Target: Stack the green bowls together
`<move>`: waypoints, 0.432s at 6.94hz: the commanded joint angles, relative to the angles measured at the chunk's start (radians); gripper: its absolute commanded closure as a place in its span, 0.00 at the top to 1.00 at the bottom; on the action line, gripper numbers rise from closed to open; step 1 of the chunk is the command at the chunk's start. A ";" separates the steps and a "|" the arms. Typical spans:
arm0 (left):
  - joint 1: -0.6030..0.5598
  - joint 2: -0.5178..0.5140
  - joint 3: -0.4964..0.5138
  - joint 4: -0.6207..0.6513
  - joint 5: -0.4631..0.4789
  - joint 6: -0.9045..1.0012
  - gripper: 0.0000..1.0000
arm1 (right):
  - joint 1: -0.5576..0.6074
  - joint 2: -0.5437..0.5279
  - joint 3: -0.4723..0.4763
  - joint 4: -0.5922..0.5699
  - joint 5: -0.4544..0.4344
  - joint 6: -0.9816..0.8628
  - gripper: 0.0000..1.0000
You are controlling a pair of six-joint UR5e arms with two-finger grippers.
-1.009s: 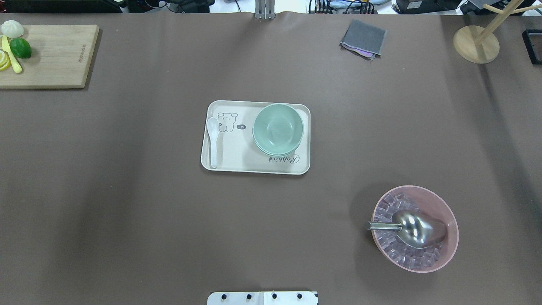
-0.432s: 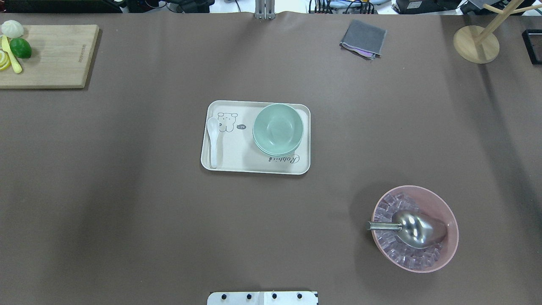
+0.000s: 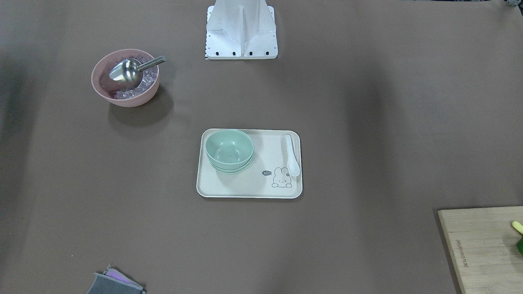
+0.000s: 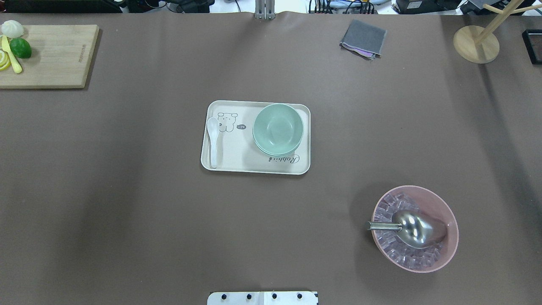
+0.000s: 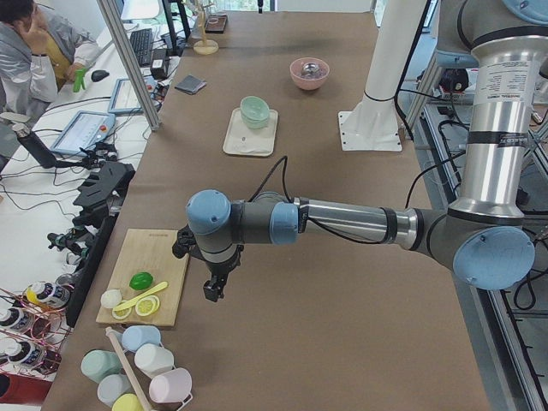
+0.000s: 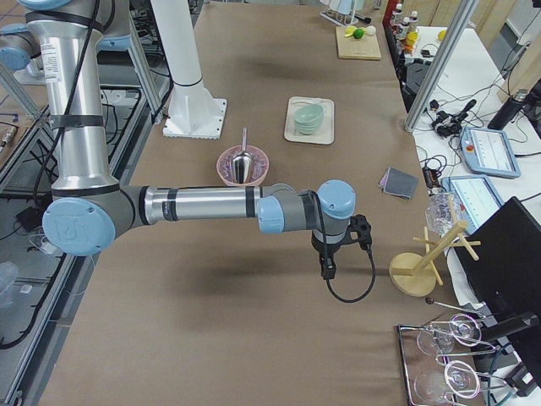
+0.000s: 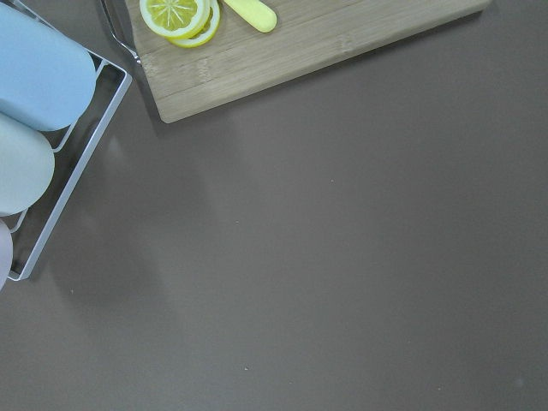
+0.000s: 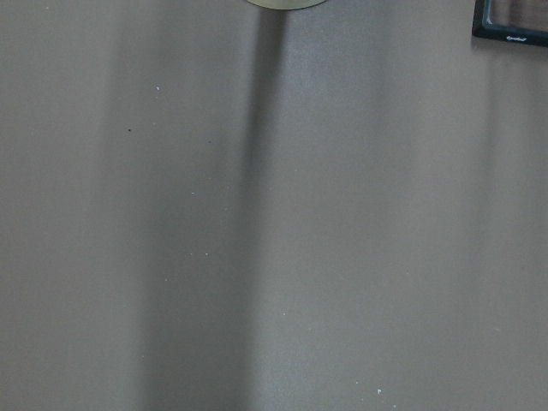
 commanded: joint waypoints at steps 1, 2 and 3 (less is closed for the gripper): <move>0.001 -0.002 0.001 -0.002 0.000 0.000 0.98 | 0.000 0.000 0.000 0.002 0.000 0.001 1.00; 0.002 -0.002 -0.002 0.000 0.000 0.000 0.98 | 0.000 0.001 0.000 0.002 0.000 0.001 1.00; 0.002 -0.002 0.000 -0.002 0.001 -0.001 0.98 | 0.000 0.001 0.000 0.002 0.002 0.001 1.00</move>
